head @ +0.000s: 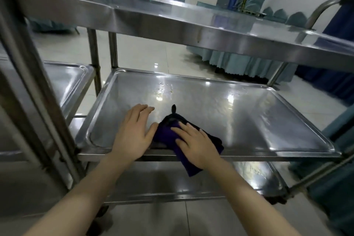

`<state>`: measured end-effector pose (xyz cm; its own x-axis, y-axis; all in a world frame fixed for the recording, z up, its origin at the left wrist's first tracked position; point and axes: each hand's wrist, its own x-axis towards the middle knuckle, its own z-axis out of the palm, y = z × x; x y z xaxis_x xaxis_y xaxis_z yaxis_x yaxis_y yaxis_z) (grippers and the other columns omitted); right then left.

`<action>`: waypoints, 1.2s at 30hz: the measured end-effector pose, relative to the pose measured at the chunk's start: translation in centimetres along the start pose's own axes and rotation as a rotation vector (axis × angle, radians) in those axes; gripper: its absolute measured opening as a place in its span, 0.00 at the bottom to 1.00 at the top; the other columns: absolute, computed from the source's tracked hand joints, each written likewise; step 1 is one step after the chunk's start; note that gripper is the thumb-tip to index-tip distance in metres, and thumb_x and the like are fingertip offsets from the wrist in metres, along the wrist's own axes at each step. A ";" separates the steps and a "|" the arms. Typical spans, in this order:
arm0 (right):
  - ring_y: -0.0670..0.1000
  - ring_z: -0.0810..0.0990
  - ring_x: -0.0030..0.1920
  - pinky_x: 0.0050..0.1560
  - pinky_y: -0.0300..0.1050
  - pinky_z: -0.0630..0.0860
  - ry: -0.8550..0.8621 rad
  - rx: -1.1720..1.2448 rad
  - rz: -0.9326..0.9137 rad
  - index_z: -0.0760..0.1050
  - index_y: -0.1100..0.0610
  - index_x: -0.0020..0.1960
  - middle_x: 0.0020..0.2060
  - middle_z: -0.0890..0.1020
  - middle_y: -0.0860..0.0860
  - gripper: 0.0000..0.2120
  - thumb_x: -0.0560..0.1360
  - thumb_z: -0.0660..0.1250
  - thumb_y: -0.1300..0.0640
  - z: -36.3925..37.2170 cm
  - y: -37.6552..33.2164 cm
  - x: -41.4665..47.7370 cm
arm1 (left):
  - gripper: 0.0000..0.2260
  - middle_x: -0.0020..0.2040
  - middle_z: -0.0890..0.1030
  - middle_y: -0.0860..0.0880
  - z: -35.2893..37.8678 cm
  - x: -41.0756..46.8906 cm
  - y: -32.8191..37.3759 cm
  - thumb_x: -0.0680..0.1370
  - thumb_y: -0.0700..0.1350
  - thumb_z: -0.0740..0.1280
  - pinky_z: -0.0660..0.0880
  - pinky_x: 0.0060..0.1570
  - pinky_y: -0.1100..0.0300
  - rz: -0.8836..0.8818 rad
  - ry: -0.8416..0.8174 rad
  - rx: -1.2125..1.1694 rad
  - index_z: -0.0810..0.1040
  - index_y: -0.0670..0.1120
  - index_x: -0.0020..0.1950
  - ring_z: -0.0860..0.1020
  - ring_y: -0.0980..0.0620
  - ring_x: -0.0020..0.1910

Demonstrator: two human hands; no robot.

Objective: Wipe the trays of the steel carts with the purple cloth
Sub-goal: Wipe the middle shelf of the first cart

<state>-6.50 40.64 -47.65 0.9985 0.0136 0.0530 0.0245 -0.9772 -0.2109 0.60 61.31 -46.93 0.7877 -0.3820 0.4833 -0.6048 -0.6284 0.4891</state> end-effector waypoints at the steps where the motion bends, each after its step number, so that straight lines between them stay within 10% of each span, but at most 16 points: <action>1: 0.46 0.51 0.77 0.76 0.52 0.48 -0.017 0.017 0.009 0.57 0.41 0.76 0.78 0.55 0.42 0.21 0.84 0.49 0.46 -0.6 1.5 -0.6 | 0.20 0.69 0.70 0.45 -0.9 -0.3 -1.1 0.80 0.50 0.62 0.65 0.69 0.47 0.003 -0.003 0.050 0.70 0.45 0.70 0.65 0.45 0.71; 9: 0.48 0.50 0.78 0.74 0.49 0.53 -0.041 -0.167 0.272 0.52 0.42 0.78 0.78 0.49 0.42 0.22 0.84 0.50 0.50 -3.7 10.5 -3.8 | 0.25 0.78 0.54 0.52 -3.6 -1.3 -6.8 0.80 0.56 0.56 0.49 0.75 0.52 -0.205 -0.052 0.176 0.56 0.55 0.77 0.48 0.51 0.77; 20: 0.48 0.44 0.78 0.75 0.55 0.39 -0.129 0.008 -0.208 0.51 0.39 0.77 0.79 0.49 0.42 0.23 0.83 0.47 0.43 2.7 -11.0 14.3 | 0.28 0.79 0.51 0.51 -3.3 -1.0 -7.1 0.78 0.62 0.43 0.50 0.75 0.50 -0.297 0.005 0.159 0.50 0.57 0.78 0.47 0.52 0.78; 30: 0.51 0.56 0.77 0.75 0.48 0.52 0.034 -0.070 0.270 0.58 0.50 0.78 0.78 0.57 0.49 0.22 0.84 0.51 0.50 -2.4 10.9 8.1 | 0.26 0.78 0.51 0.52 -3.0 -1.1 -7.3 0.80 0.60 0.49 0.53 0.74 0.50 -0.350 0.000 0.170 0.44 0.61 0.77 0.47 0.52 0.78; 36: 0.48 0.52 0.78 0.75 0.55 0.50 -0.003 -0.100 0.166 0.55 0.40 0.77 0.78 0.54 0.42 0.22 0.83 0.50 0.44 -0.1 4.2 12.8 | 0.28 0.79 0.49 0.52 -3.2 -1.2 -6.9 0.80 0.60 0.49 0.53 0.75 0.49 -0.304 -0.008 0.185 0.38 0.60 0.76 0.47 0.52 0.78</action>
<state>6.41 36.67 -47.73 0.9885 -0.1495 0.0229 -0.1457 -0.9822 -0.1189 3.48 68.26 -48.55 0.9299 -0.1631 0.3296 -0.3114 -0.8262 0.4696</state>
